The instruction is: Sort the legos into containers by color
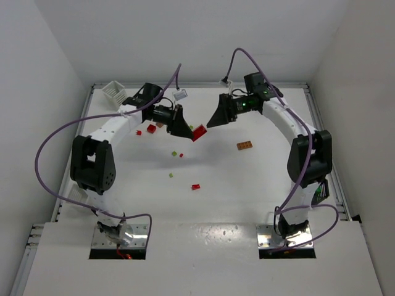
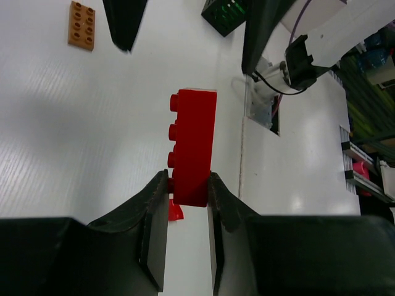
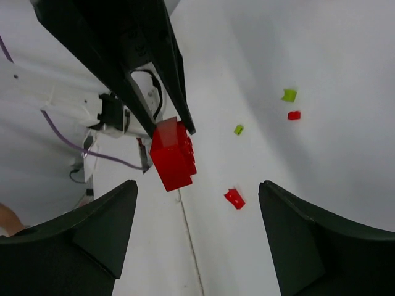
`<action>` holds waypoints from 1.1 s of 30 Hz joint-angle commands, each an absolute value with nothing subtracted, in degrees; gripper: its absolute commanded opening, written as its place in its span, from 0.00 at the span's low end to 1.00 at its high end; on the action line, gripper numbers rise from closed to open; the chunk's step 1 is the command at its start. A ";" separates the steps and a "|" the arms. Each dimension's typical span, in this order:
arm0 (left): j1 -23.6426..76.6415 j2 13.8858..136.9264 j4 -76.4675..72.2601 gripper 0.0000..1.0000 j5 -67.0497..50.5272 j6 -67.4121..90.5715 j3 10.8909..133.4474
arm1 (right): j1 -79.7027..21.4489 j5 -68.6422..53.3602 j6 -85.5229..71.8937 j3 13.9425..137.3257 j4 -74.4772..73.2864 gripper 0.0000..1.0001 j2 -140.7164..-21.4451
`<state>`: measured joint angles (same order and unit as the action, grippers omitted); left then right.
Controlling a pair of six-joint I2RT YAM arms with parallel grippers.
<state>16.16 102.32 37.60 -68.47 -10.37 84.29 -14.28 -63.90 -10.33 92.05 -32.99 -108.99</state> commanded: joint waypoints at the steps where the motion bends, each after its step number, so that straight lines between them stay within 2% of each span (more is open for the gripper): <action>1: 16.87 102.66 36.39 0.19 -72.33 -9.32 87.36 | -16.78 -65.05 -3.53 90.62 -36.03 0.80 -105.56; 10: 18.46 103.18 35.86 0.19 -71.28 -9.32 88.42 | -20.03 -62.49 0.79 92.19 -39.64 0.81 -106.17; 12: 18.98 103.18 35.86 0.19 -70.66 -9.32 88.42 | -20.65 -63.02 0.79 93.51 -39.64 0.74 -107.31; 13: 18.98 103.18 35.86 0.19 -70.66 -9.32 88.42 | -20.65 -63.02 0.79 93.52 -39.64 0.62 -107.31; 15: 18.98 103.18 35.86 0.21 -70.66 -9.32 88.42 | -21.18 -63.54 1.49 94.04 -39.64 0.55 -107.31; 17: 18.98 103.18 35.86 0.25 -70.66 -9.32 88.42 | -21.18 -63.54 2.19 94.04 -39.64 0.42 -107.31; 18: 18.98 103.18 35.86 0.34 -70.66 -9.32 87.90 | -21.18 -63.54 2.20 94.04 -39.64 0.38 -107.31; 19: 18.98 103.18 35.86 0.40 -70.66 -9.32 87.89 | -21.18 -63.54 2.20 94.04 -39.64 0.28 -107.31; 22: 18.46 102.48 35.86 0.54 -70.14 -9.32 87.28 | -20.13 -60.66 1.77 94.66 -39.11 0.11 -106.18; 26: 14.86 100.03 35.86 0.61 -64.80 -9.32 87.28 | -16.27 -51.98 0.09 95.97 -38.14 0.00 -104.86; 30: 9.86 94.32 30.35 0.66 -49.60 -4.84 85.61 | -10.03 -38.35 -2.64 98.87 -38.14 0.00 -104.24; 32: 8.09 90.55 27.61 0.76 -41.80 -4.31 82.63 | -6.18 -26.62 -0.10 102.19 -38.75 0.00 -105.28; 33: 7.30 89.57 25.51 0.85 -39.14 -3.00 81.66 | -5.02 -22.72 0.70 103.52 -38.76 0.00 -106.16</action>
<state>9.43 96.68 32.05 -50.57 -5.39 83.15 -8.80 -39.13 -1.17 97.97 -40.45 -107.83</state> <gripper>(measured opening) 0.821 0.285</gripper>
